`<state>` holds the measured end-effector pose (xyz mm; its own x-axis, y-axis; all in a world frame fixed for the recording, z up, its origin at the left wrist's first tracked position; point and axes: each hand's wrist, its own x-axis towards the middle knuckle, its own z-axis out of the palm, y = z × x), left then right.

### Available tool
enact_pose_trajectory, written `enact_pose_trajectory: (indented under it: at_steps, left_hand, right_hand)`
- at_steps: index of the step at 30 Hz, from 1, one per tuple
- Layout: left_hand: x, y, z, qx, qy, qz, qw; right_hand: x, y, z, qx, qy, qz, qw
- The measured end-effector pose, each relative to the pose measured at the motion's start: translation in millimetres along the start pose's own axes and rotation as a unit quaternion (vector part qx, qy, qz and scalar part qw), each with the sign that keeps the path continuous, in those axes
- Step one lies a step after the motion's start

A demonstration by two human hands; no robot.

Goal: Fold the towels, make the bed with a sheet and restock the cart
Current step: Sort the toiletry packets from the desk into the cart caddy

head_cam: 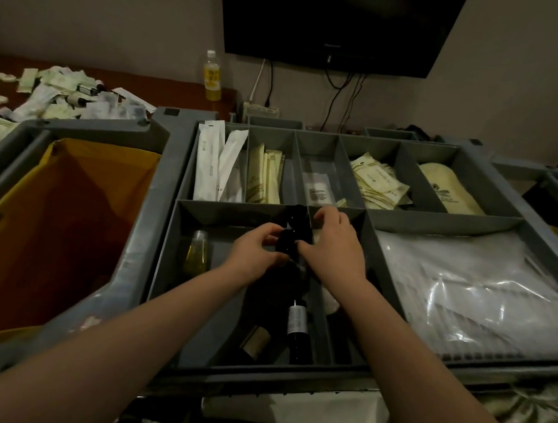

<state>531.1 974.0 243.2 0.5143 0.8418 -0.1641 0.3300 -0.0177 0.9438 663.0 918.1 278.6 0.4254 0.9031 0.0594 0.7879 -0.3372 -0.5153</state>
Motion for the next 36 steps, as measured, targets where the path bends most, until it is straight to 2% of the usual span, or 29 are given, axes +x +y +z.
enact_pose_trajectory:
  at_steps: [5, 10, 16, 18, 20, 22, 26, 27, 30, 32, 34, 36]
  left_hand:
    - [2, -3, 15, 0.026, 0.017, 0.013, 0.999]
    - [4, -9, 23, 0.124, 0.052, 0.044, 0.990]
    - [-9, 1, 2, 0.167, 0.015, -0.012, 0.986]
    - [-25, 9, -6, 0.193, -0.053, -0.008, 0.980]
    - [-43, 15, -6, 0.248, -0.159, 0.002, 0.956]
    - [-52, 18, 1, 0.307, -0.221, 0.030, 0.925]
    - [-53, 19, 10, 0.391, -0.222, 0.063, 0.891]
    - [-52, 19, 12, 0.427, -0.223, 0.071, 0.874]
    - [-51, 20, 18, 0.560, -0.202, 0.124, 0.794]
    - [-48, 20, 19, 0.592, -0.170, 0.164, 0.771]
    - [-45, 17, 15, 0.573, -0.147, 0.176, 0.787]
    - [-46, 11, 5, 0.503, -0.123, 0.119, 0.847]
  right_hand:
    - [-14, 15, -2, 0.073, -0.009, -0.007, 0.997]
    - [-20, 20, -2, 0.103, -0.021, -0.017, 0.994]
    - [-24, 25, -5, 0.128, -0.013, -0.058, 0.990]
    - [-25, 25, -6, 0.127, -0.006, -0.081, 0.989]
    - [-26, 24, -4, 0.137, -0.007, -0.090, 0.987]
    - [-28, 23, -1, 0.136, -0.005, -0.099, 0.986]
    - [-29, 25, 2, 0.138, 0.000, -0.112, 0.984]
    - [-29, 25, 1, 0.137, -0.004, -0.110, 0.984]
    - [-31, 24, -2, 0.145, -0.015, -0.103, 0.984]
    - [-31, 24, -3, 0.151, -0.021, -0.097, 0.984]
    - [-31, 26, -3, 0.157, -0.022, -0.093, 0.983]
    - [-31, 26, -4, 0.165, -0.022, -0.098, 0.981]
